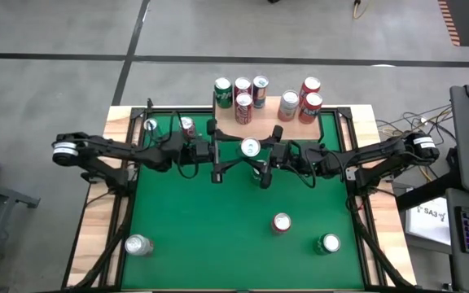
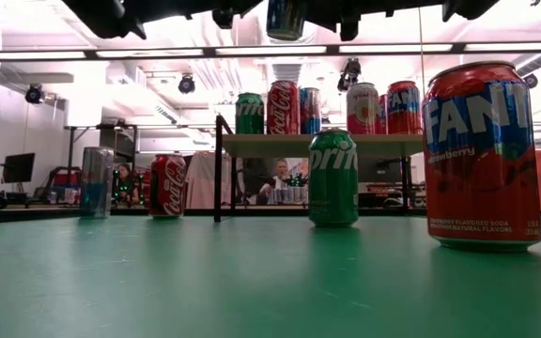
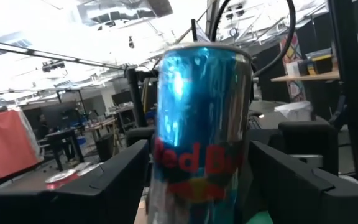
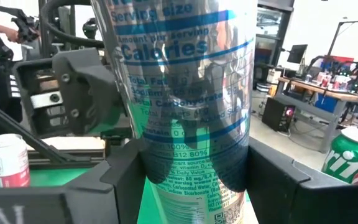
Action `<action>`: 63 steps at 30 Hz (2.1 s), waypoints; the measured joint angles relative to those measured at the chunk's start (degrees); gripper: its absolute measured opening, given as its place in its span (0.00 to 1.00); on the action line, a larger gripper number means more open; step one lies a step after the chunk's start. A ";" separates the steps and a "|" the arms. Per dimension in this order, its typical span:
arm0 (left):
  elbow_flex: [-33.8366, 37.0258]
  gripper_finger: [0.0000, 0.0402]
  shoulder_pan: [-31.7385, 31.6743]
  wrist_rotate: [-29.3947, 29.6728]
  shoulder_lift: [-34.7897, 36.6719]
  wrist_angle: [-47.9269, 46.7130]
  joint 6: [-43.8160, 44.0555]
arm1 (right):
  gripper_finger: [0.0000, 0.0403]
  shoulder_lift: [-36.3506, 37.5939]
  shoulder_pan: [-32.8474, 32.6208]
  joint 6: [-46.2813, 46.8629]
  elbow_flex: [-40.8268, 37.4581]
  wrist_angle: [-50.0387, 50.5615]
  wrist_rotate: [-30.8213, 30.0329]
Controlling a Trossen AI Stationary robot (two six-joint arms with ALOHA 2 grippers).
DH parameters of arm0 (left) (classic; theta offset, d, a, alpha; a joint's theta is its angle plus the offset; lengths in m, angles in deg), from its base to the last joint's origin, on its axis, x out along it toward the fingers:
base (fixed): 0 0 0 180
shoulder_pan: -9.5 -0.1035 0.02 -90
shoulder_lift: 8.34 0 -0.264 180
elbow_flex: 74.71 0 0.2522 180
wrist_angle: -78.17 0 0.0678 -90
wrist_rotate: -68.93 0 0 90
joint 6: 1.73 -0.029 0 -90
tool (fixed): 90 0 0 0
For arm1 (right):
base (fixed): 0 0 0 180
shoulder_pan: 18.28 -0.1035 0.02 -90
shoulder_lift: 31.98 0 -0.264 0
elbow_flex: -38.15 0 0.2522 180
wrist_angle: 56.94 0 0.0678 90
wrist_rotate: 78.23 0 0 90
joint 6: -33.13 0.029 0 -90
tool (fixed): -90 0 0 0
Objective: Place canned beverage on shelf
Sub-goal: Put the bottom blue soda can aligned with the blue soda can on the shelf
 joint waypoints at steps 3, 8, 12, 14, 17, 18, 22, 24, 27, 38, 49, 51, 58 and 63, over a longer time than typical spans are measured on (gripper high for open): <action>-1.48 0.65 0.00 -0.05 -2.13 0.26 0.00 | 0.52 0.00 0.00 0.00 0.00 0.14 0.00; -2.41 0.64 0.00 -0.05 -3.58 0.29 -0.83 | 0.52 0.00 0.00 -0.05 0.00 0.21 0.00; -2.32 0.56 0.04 0.00 -3.42 0.46 -0.69 | 0.52 0.00 -0.02 0.02 0.00 0.42 -0.02; -2.30 0.49 0.04 0.22 -3.40 0.45 -0.47 | 0.52 0.00 -0.02 -0.02 0.02 0.43 -0.04; -2.22 0.48 0.04 0.29 -3.38 0.47 -0.20 | 0.61 0.00 -0.02 0.00 0.02 0.46 -0.02; -2.21 0.48 0.04 0.36 -3.37 0.47 -0.14 | 0.64 0.00 -0.02 0.01 0.02 0.49 -0.03; -2.06 0.48 0.09 2.85 -2.45 -0.93 -0.63 | 0.75 0.41 -0.04 0.45 0.09 1.87 -2.38; -1.84 0.48 0.04 4.88 -1.03 -2.66 -1.67 | 0.78 1.28 -0.04 1.86 0.27 3.90 -3.63; -0.61 0.48 -0.01 7.41 1.56 -3.58 -3.24 | 0.80 3.10 -0.04 4.18 1.20 7.98 -5.29; 10.65 0.48 0.21 9.53 3.70 10.78 0.64 | 0.80 3.54 -0.15 4.33 6.57 12.59 -4.20; 13.04 0.48 0.22 10.90 -1.02 20.26 3.34 | 0.86 -5.32 -0.15 3.21 15.13 13.94 -1.93; 13.02 0.48 0.22 10.92 -2.01 21.59 3.89 | 0.87 -6.70 -0.06 2.95 16.72 14.30 -2.12; 13.27 0.48 0.22 10.92 -3.16 23.04 4.95 | 0.80 -8.70 0.00 1.20 20.13 14.22 -5.76; 13.37 0.48 0.21 11.03 -3.15 22.99 5.54 | 0.60 -8.68 0.11 1.11 20.24 14.37 -6.51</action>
